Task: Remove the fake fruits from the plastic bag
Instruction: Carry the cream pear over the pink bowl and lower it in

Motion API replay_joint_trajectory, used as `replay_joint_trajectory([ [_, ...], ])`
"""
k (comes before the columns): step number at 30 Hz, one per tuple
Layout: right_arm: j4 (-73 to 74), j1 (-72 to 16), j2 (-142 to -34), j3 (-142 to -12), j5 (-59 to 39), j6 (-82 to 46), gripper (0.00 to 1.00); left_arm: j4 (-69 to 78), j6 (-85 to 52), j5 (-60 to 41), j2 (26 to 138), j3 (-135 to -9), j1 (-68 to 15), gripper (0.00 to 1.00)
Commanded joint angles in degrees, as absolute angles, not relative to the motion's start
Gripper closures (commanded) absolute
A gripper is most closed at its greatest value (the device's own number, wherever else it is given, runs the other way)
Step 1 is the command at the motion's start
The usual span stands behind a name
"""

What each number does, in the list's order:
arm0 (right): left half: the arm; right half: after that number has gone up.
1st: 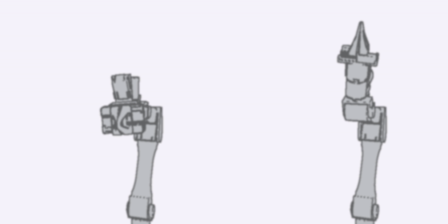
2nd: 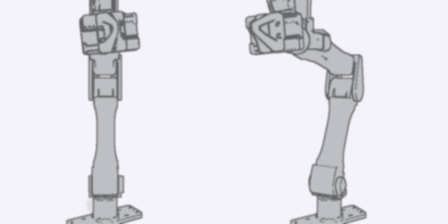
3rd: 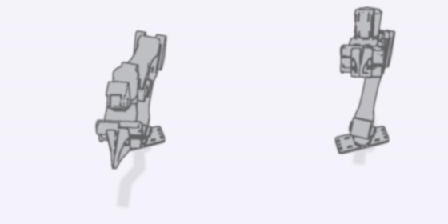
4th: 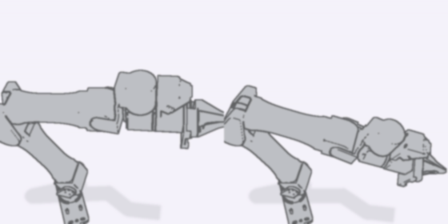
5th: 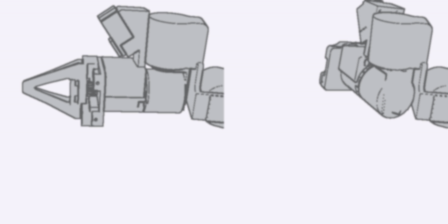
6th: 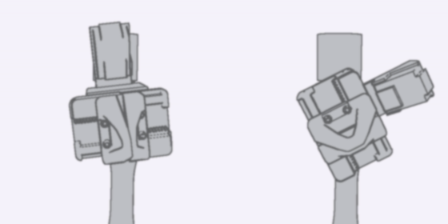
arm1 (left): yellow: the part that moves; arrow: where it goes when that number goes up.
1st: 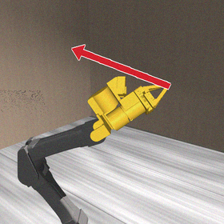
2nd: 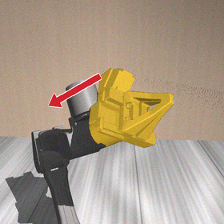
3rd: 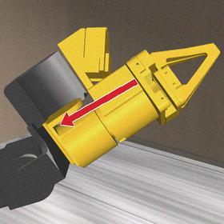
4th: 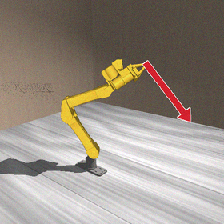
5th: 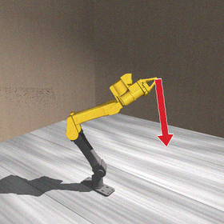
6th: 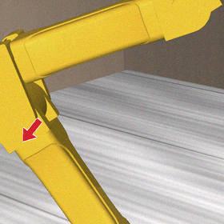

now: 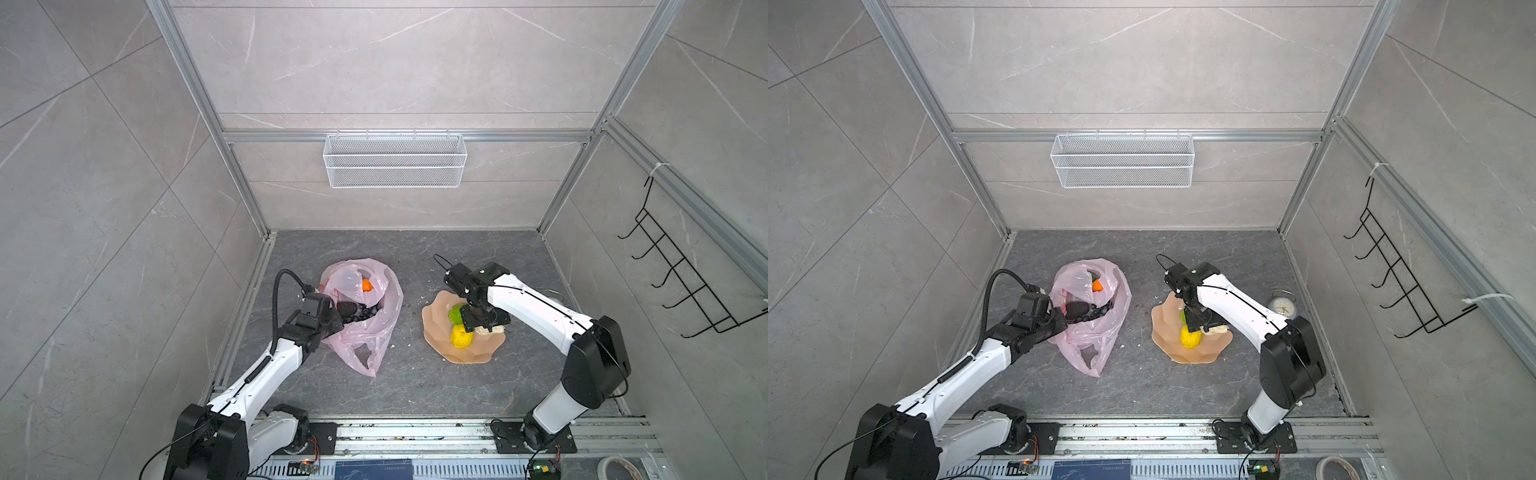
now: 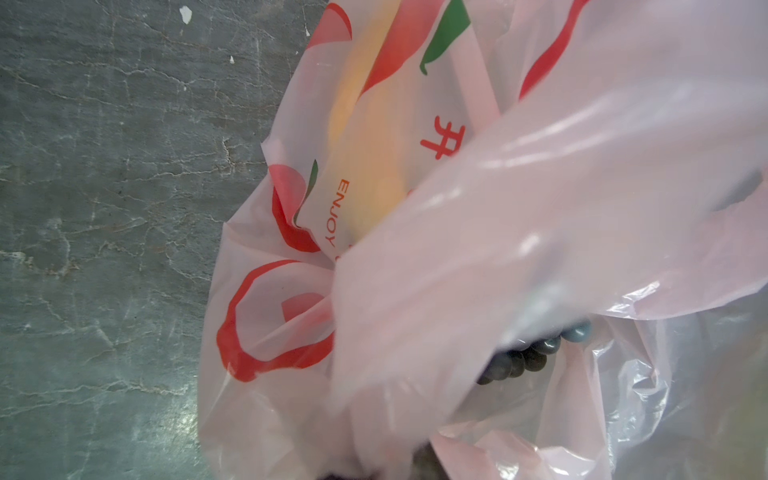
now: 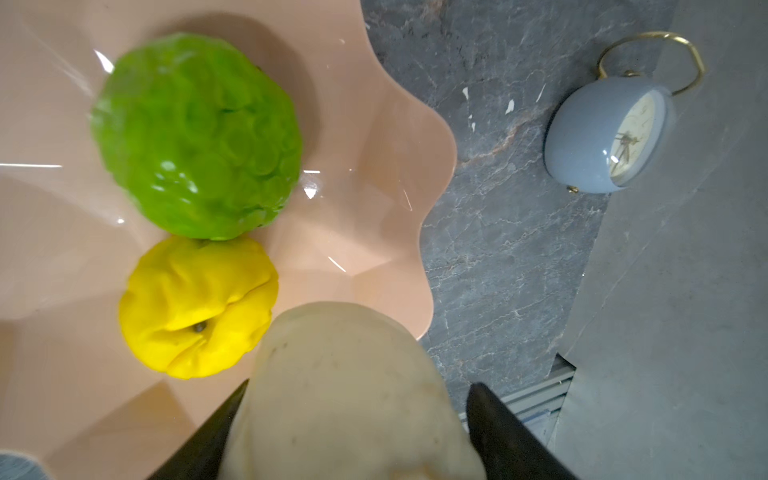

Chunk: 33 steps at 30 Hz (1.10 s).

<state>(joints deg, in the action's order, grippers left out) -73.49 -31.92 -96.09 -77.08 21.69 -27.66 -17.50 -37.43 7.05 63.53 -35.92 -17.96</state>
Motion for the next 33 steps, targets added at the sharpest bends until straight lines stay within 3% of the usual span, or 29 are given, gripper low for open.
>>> replay_joint_trajectory([
  [1,-73.25,-30.82,-98.94,-75.3,22.93,-27.21,0.24,-15.61,-35.84,6.68,63.16,-35.76,-17.58,0.9],
  [23,-70.13,-29.8,-107.38,-74.44,25.75,-24.02,0.15,-15.93,-35.98,7.11,61.98,-35.29,-17.49,0.9],
  [33,-69.96,-29.84,-105.03,-74.85,25.83,-23.33,0.1,-15.82,-36.19,7.21,62.44,-35.12,-17.49,0.9],
])
